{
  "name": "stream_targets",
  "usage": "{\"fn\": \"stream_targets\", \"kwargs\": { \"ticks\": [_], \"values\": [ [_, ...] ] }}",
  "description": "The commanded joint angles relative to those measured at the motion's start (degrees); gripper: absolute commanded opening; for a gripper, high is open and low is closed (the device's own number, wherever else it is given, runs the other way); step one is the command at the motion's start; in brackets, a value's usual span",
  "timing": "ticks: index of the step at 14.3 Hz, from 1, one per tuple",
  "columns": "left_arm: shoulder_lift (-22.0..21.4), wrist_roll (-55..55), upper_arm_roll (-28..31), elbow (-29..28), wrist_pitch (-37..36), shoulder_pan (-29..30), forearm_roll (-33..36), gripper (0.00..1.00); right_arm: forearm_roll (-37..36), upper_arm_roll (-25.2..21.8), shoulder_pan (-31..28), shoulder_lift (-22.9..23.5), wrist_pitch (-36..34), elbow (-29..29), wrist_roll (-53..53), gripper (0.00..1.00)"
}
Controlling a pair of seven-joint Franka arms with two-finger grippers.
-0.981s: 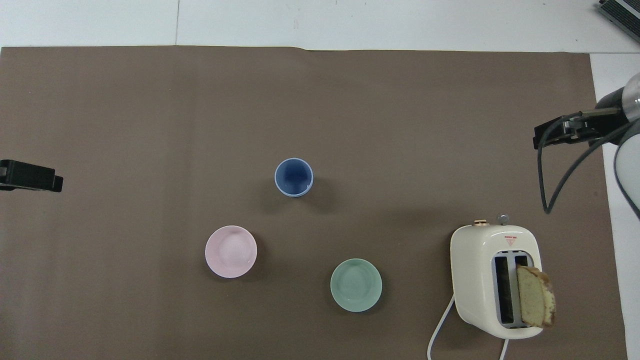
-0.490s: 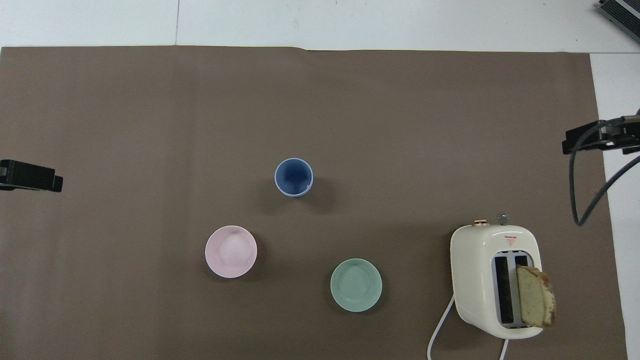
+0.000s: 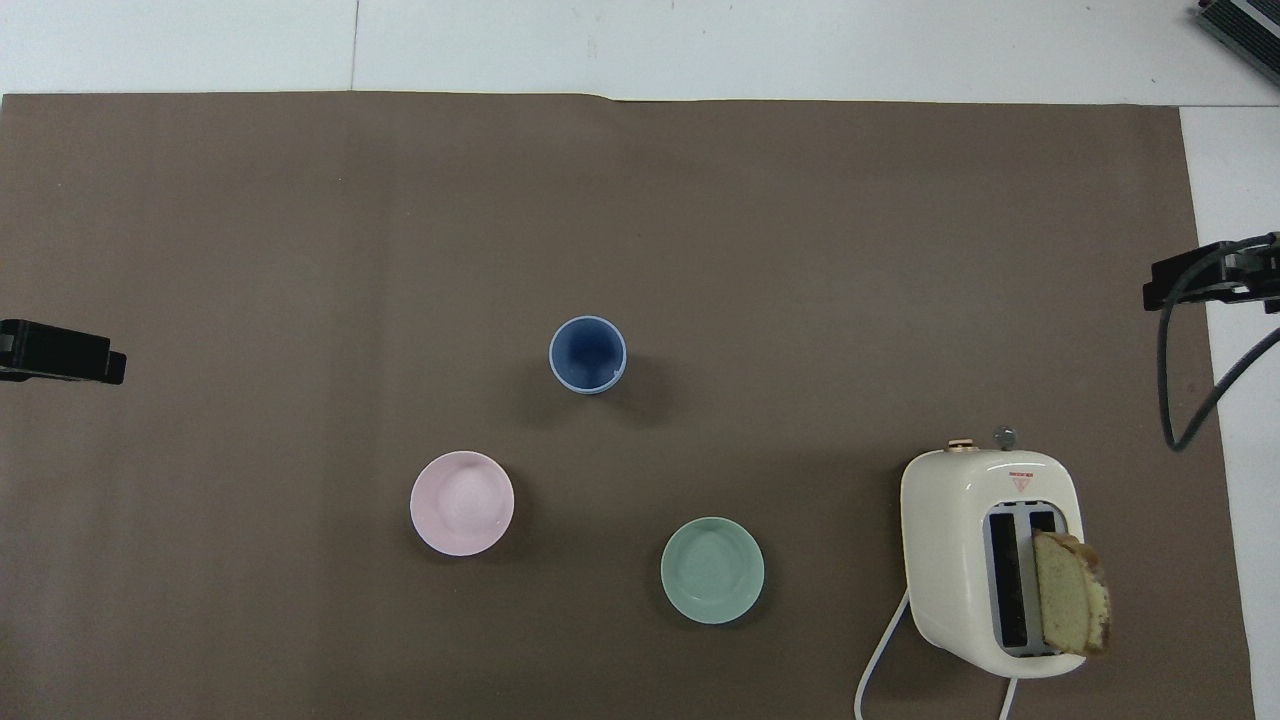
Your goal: Stack blue cups with both arms
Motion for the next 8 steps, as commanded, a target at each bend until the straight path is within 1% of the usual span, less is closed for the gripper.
{"fn": "stream_targets", "kwargs": {
  "ticks": [1, 8],
  "values": [
    [-0.53, 0.78, -0.37, 0.16, -0.75, 0.61, 0.55, 1.0, 0.57, 0.58, -0.86, -0.79, -0.24, -0.6, 0.0, 1.0],
    [-0.53, 0.78, -0.37, 0.07, -0.75, 0.61, 0.55, 1.0, 0.66, 0.67, -0.86, -0.78, 0.11, -0.6, -0.09, 1.0]
  ]
}}
